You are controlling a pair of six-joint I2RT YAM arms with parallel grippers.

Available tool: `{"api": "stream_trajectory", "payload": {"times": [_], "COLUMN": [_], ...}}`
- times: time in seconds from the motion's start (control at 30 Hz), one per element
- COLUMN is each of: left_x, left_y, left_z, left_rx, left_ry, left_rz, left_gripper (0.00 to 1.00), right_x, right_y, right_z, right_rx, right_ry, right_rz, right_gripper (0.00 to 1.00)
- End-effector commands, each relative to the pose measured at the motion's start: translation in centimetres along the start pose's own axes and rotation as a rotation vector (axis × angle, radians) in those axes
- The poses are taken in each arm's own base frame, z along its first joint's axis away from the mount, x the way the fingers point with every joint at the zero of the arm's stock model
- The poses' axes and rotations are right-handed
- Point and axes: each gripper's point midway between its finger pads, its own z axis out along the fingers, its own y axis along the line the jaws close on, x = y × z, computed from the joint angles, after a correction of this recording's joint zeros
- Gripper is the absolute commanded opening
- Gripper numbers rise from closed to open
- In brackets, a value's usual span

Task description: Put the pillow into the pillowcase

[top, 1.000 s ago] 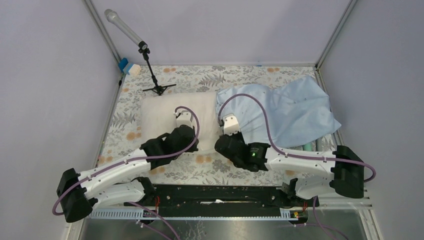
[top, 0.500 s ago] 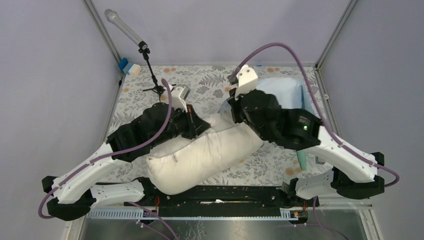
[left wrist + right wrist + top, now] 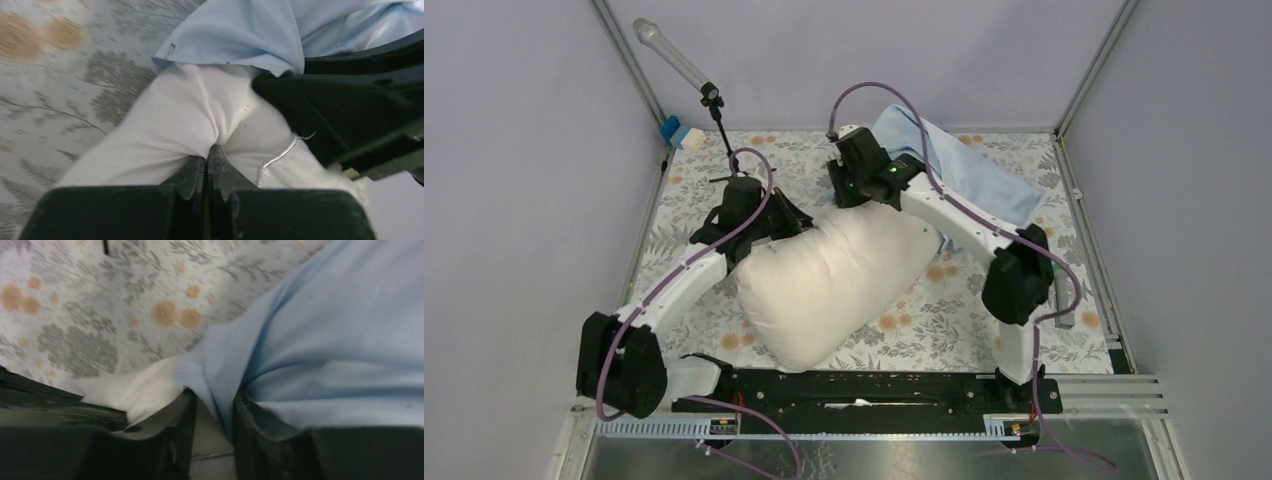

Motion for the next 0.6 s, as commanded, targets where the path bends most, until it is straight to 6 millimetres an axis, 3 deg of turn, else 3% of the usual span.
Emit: {"api": "stream_trajectory", "payload": {"times": [0.0, 0.13, 0.27, 0.37, 0.57], "left_x": [-2.3, -5.2, -8.0, -9.9, -11.4], "left_y": [2.4, 4.1, 4.2, 2.8, 0.6], "left_z": [1.6, 2.0, 1.5, 0.6, -0.8], "left_rx": [-0.038, -0.139, -0.175, -0.173, -0.162], "left_ry": [-0.014, -0.09, -0.132, -0.173, -0.201], "left_rz": [0.127, 0.183, 0.21, 0.259, 0.324], "left_gripper": [0.0, 0.0, 0.01, 0.12, 0.34], "right_x": [-5.3, -10.3, -12.7, -12.1, -6.9], "right_y": [4.4, 3.5, 1.2, -0.9, -6.9], "right_z": [-2.7, -6.8, -10.6, -11.8, -8.1], "right_rx": [-0.158, -0.076, 0.034, 0.129, 0.285], "right_ry": [-0.108, -0.244, -0.335, -0.361, -0.342], "right_rz": [0.021, -0.005, -0.033, -0.045, -0.107], "right_gripper": [0.5, 0.75, 0.85, 0.87, 0.84]}}
